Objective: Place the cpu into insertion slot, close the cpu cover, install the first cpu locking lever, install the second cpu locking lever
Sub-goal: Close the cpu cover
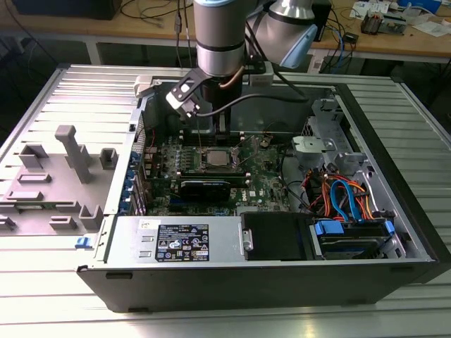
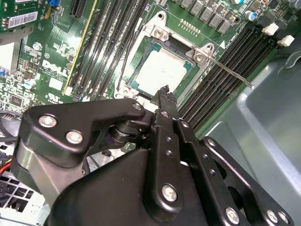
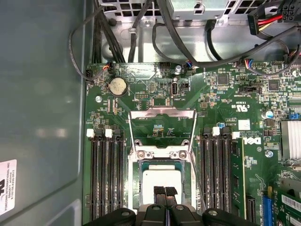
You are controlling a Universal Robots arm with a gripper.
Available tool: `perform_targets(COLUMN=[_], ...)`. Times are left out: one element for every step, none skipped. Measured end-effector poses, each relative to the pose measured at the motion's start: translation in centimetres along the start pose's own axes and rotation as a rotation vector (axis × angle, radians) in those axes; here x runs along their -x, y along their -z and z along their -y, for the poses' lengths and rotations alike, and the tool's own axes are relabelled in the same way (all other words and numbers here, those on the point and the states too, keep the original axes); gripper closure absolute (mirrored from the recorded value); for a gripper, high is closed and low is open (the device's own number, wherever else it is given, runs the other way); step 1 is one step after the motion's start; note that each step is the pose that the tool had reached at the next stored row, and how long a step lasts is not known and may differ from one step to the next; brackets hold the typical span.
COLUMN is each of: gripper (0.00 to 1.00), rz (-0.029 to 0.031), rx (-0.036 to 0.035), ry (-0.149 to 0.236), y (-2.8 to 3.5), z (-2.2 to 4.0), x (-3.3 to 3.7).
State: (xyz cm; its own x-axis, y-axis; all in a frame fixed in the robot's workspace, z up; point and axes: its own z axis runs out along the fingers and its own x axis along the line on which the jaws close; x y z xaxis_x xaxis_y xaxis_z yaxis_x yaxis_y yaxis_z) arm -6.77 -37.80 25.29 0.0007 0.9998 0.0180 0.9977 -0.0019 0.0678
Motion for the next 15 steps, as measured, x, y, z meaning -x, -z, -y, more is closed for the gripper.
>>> perform_targets(gripper=[0.89,0.89,0.89,0.89,0.89,0.89,0.89,0.89,0.89,0.89,0.89,0.89,0.89,0.89,0.89], rz=[0.0001,0.0000,0.0001,0.0000,0.0000,0.0000,0.0001,0.0000,0.0000,0.0000,-0.0002,0.0001,0.0003,0.0000,0.0000], rx=[0.0000,-0.0001,-0.0001,-0.0001,-0.0001,-0.0001,0.0000,-0.0001,-0.0001,0.0000,0.0001,-0.0001,-0.0002,-0.0001,-0.0001], ry=[0.000,0.000,0.000,0.000,0.000,0.000,0.000,0.000,0.000,0.000,0.000,0.000,0.000,0.000,0.000], y=[0.06,0.13,0.19,0.28,0.35,0.41,0.46,0.51,0.59,0.63,0.64,0.69,0.73,0.77,0.83], z=[-0.01,-0.01,-0.01,-0.02,-0.02,-0.03,-0.03,-0.04,-0.04,-0.04,-0.05,-0.05,-0.05,-0.05,-0.06], x=[0.00,0.00,0.00,-0.01,-0.01,-0.01,-0.01,-0.01,-0.01,-0.01,-0.02,-0.01,-0.01,-0.01,-0.01])
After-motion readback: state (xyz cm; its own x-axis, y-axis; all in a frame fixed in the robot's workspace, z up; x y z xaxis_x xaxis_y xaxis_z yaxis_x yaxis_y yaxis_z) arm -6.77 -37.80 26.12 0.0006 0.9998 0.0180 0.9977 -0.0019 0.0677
